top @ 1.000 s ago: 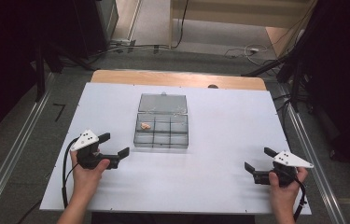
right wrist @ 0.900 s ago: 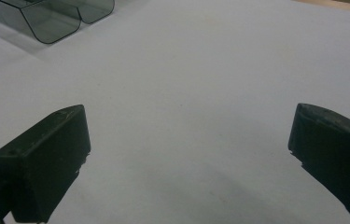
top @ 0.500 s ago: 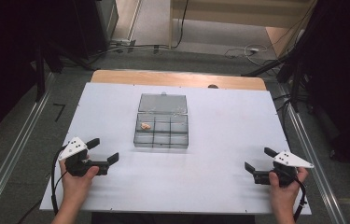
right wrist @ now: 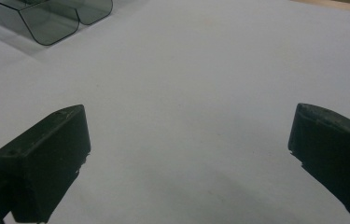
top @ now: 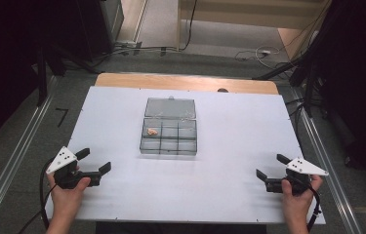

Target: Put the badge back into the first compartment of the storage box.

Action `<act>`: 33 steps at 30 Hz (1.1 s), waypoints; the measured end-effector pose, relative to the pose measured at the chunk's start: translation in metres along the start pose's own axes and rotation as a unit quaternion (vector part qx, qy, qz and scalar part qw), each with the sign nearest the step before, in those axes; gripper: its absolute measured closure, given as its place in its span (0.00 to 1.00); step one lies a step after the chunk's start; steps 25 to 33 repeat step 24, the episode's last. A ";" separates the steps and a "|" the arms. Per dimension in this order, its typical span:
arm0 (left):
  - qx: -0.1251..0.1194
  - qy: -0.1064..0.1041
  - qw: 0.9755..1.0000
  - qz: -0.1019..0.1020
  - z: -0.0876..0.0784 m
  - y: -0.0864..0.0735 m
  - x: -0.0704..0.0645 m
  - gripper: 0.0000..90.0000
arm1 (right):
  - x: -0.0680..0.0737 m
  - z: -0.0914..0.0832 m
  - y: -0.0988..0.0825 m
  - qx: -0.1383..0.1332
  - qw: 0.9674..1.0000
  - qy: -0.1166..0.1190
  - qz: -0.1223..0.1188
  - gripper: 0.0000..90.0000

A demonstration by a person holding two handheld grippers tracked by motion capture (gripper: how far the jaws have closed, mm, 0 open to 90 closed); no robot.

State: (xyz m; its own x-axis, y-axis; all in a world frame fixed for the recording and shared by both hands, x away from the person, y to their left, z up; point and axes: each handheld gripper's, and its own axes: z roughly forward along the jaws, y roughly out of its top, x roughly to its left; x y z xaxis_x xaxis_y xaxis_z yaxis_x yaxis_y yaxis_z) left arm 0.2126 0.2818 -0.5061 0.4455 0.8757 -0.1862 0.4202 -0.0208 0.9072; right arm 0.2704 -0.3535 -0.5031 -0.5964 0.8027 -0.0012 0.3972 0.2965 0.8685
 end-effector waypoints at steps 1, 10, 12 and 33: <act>-0.002 0.000 1.000 -0.002 -0.002 0.000 0.001 0.00 | 0.000 0.000 0.000 0.000 1.000 0.000 0.000 0.00; -0.018 -0.010 1.000 0.015 -0.007 -0.007 0.004 0.00 | 0.000 0.000 0.000 -0.001 1.000 0.002 0.000 0.00; -0.021 -0.014 1.000 0.010 -0.008 -0.008 0.005 0.00 | 0.000 0.000 0.000 -0.002 1.000 0.003 0.000 0.00; -0.023 -0.020 1.000 0.003 -0.007 -0.009 0.006 0.00 | -0.001 0.001 0.000 0.002 1.000 0.002 0.000 0.00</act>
